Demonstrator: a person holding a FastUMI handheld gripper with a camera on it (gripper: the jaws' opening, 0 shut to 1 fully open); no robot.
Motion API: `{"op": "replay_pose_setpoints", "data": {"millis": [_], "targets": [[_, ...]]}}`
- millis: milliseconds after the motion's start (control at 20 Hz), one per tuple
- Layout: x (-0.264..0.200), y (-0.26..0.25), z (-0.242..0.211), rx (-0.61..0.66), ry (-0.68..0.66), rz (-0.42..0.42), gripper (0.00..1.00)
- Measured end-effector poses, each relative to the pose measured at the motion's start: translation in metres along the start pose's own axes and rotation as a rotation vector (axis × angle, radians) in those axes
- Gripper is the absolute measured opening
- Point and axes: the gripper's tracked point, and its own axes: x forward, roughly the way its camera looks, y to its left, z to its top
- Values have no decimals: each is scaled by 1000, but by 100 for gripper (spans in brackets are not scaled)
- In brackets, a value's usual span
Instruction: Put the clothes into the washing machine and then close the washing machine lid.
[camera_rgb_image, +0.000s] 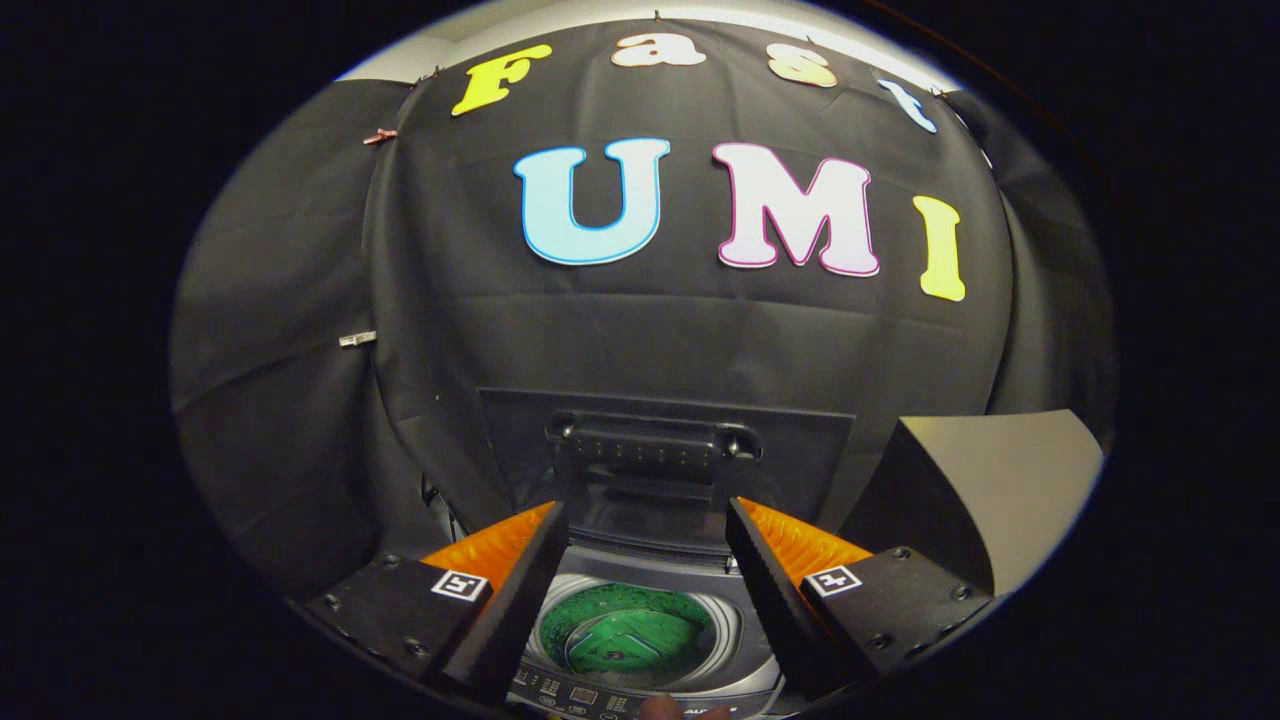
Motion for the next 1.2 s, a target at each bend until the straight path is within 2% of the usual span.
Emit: {"op": "replay_pose_setpoints", "data": {"millis": [250,450,800,1200], "targets": [[-21,7,10,2,35,22,99],[-12,5,47,-6,-15,21,99],[65,-12,92,35,-45,-45,99],[154,-42,97,72,-5,-98,99]]}}
